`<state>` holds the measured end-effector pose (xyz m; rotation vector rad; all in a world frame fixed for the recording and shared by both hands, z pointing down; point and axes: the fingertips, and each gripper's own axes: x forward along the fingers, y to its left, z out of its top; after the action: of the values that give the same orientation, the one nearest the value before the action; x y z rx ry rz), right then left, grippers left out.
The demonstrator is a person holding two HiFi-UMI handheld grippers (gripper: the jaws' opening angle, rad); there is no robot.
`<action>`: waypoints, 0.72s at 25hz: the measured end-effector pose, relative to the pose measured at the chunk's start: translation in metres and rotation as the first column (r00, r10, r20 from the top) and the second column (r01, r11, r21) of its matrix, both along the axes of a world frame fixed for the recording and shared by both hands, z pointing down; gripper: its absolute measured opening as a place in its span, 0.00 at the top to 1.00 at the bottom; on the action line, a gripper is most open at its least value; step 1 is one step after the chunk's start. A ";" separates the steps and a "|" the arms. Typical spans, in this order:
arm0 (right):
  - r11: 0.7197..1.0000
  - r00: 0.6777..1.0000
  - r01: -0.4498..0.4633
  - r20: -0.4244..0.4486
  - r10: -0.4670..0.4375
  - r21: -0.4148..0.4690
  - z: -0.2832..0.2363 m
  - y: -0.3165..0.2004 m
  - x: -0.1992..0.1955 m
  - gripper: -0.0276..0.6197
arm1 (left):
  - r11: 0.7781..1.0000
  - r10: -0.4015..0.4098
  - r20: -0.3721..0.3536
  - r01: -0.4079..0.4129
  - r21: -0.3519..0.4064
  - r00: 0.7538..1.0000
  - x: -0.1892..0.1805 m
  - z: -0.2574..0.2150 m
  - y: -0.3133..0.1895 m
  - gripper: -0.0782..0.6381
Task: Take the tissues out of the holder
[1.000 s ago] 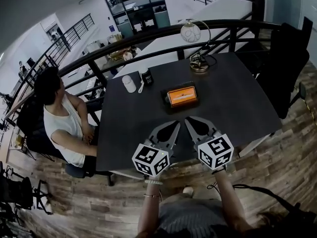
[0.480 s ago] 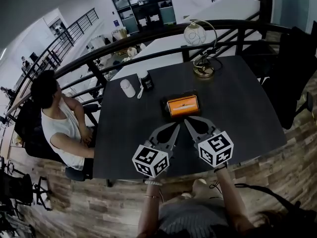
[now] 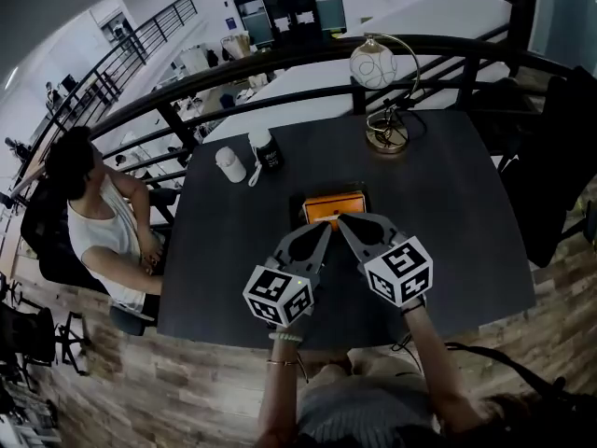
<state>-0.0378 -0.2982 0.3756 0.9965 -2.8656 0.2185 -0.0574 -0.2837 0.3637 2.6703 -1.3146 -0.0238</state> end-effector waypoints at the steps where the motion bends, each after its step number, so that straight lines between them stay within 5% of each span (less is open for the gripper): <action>1: 1.000 1.000 0.014 -0.008 -0.014 0.000 0.000 -0.005 0.002 0.94 | 1.000 -0.005 0.001 0.005 -0.002 1.000 0.001 0.000 -0.004 0.88; 7: 0.986 0.976 0.164 -0.139 -0.167 -0.036 0.011 -0.036 -0.004 0.93 | 0.998 -0.042 0.012 0.043 -0.052 0.999 -0.011 0.005 -0.028 0.88; 18: 0.924 0.834 0.335 -0.399 -0.381 -0.182 0.078 -0.076 -0.025 0.81 | 0.989 -0.053 0.037 0.058 -0.138 0.998 -0.035 0.047 -0.066 0.88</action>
<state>-0.0631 -0.3740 0.4539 0.4006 -2.5323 0.0986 -0.0921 -0.3494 0.4106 2.5284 -1.3475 0.1013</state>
